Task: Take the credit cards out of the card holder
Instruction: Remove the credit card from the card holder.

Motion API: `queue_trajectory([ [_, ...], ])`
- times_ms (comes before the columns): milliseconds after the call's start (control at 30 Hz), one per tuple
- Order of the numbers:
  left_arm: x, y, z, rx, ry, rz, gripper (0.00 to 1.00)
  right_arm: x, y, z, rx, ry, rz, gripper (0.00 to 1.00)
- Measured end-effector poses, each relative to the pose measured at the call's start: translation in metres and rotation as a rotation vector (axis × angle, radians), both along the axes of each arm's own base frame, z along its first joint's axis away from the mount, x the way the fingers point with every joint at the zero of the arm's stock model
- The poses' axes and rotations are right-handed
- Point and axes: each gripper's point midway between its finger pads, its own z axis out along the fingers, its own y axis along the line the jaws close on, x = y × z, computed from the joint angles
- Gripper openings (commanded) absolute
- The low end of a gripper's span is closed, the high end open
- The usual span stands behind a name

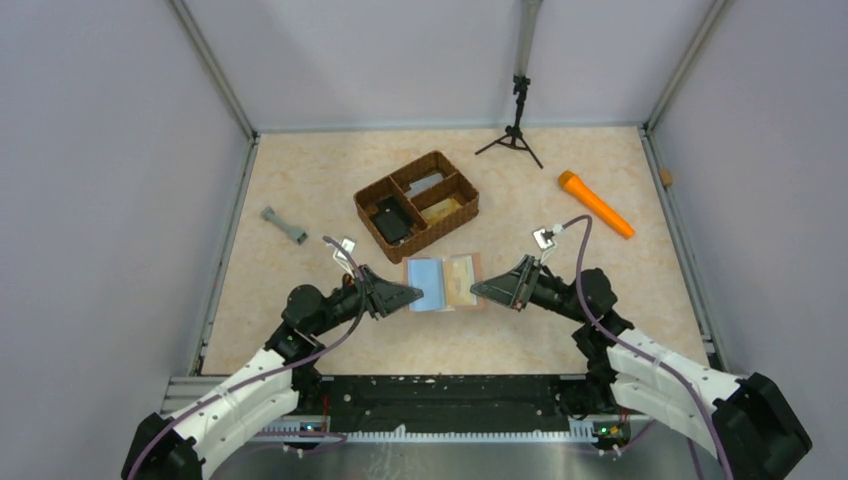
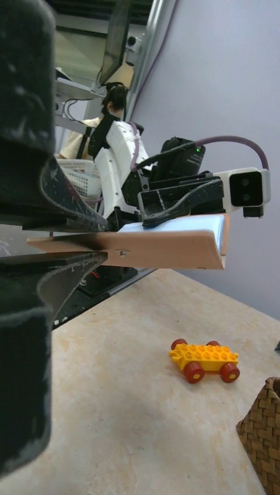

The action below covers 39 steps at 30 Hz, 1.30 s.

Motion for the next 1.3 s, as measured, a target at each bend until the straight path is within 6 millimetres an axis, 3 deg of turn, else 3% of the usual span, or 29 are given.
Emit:
queue_trajectory([
  [133, -0.002, 0.000, 0.005, -0.020, -0.019, -0.008, 0.00, -0.002, 0.001, 0.003, 0.038, 0.020, 0.018, 0.09],
  [467, -0.005, 0.001, 0.004, -0.048, -0.027, -0.017, 0.00, -0.007, 0.001, 0.020, 0.110, 0.011, 0.035, 0.25],
  [767, -0.008, 0.002, 0.001, -0.050, -0.027, -0.023, 0.00, -0.007, 0.003, 0.022, 0.134, 0.020, 0.054, 0.00],
  [833, -0.008, 0.002, 0.001, -0.052, -0.030, -0.025, 0.00, -0.006, 0.004, 0.021, 0.134, 0.028, 0.056, 0.00],
  [1033, -0.009, 0.001, 0.002, -0.055, -0.034, -0.030, 0.00, -0.004, 0.006, 0.012, 0.095, 0.037, 0.055, 0.25],
  [1300, -0.010, 0.001, -0.001, -0.041, -0.029, -0.040, 0.00, -0.005, 0.008, -0.008, -0.023, 0.050, 0.067, 0.30],
])
